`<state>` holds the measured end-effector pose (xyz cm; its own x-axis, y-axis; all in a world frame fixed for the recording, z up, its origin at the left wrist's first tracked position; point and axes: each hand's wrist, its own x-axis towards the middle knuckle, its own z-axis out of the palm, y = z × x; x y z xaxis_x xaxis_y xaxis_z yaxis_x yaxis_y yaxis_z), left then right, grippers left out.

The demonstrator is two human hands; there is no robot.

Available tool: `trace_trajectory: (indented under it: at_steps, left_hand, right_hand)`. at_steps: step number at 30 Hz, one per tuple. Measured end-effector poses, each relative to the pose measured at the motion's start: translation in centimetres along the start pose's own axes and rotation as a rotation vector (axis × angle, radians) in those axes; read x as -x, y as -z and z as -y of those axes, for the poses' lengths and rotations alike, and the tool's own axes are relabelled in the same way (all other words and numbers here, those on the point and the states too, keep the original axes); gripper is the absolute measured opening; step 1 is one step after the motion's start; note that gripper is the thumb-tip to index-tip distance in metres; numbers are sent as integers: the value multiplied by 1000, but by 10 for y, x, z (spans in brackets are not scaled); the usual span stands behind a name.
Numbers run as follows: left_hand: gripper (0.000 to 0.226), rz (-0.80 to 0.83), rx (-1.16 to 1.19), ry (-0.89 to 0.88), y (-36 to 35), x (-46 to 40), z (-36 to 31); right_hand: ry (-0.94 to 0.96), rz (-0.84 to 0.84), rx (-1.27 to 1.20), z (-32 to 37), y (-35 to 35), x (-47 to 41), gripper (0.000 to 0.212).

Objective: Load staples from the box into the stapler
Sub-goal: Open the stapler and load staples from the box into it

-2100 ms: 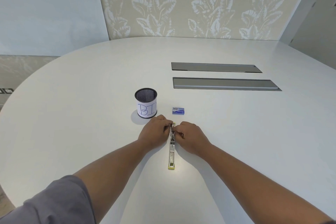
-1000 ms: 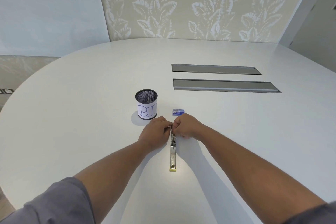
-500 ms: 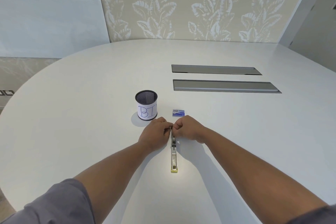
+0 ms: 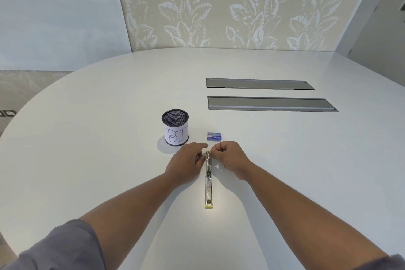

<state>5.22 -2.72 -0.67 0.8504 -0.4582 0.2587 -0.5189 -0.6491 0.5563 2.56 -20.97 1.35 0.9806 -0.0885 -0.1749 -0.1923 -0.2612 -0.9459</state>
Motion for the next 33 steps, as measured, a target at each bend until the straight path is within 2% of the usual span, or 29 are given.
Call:
trace_trajectory:
  at_steps: [5, 11, 21, 27, 33]
  left_hand:
    - [28, -9, 3, -26, 0, 2, 0]
    - [17, -25, -30, -47, 0, 4, 0]
    - [13, -55, -50, -46, -2, 3, 0]
    - [17, -81, -55, -25, -3, 2, 2]
    - [20, -90, -46, -1, -3, 2, 2]
  right_hand:
    - [26, -9, 5, -3, -6, 0, 9]
    - [14, 5, -11, -2, -7, 0, 14]
    - [4, 53, -15, 0, -5, 2, 13]
    - [10, -99, -1, -8, -6, 0, 8]
    - [66, -112, 126, -12, -6, 0, 11]
